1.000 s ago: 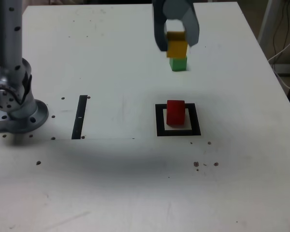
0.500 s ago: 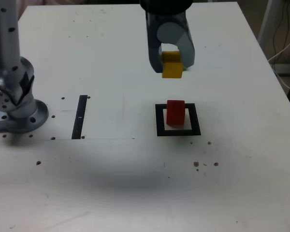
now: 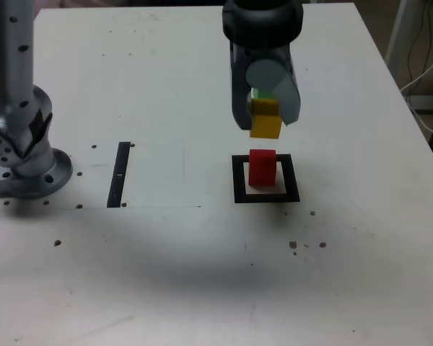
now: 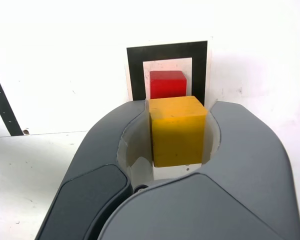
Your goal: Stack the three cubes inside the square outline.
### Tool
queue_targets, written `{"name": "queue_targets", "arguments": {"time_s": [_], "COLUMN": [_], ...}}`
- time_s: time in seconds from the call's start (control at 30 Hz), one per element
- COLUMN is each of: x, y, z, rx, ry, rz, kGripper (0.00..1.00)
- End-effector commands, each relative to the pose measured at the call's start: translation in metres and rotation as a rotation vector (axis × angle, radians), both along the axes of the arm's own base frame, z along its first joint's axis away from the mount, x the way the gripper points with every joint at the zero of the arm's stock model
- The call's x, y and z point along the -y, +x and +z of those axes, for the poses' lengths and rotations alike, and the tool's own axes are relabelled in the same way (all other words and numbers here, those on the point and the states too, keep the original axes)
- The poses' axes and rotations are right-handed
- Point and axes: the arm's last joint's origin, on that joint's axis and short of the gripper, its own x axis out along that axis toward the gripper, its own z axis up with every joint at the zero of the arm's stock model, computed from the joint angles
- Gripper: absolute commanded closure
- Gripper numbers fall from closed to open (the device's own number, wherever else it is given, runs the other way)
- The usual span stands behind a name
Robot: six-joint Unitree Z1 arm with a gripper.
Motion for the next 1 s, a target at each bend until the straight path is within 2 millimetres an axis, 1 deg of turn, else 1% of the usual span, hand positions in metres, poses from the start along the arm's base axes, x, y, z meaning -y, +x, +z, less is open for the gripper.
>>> {"name": "queue_targets", "arguments": {"time_s": [0.0, 0.3, 0.67, 0.97], "x": [0.002, 0.004, 0.004, -0.006], "y": [0.002, 0.008, 0.013, 0.013], "z": [-0.006, -0.026, -0.034, -0.043], "rx": [-0.011, -0.036, -0.036, -0.049], "ry": [-0.005, -0.021, -0.025, -0.024], "rz": [-0.001, -0.003, -0.001, 0.017], "kGripper": [0.72, 0.72, 0.72, 0.72]}}
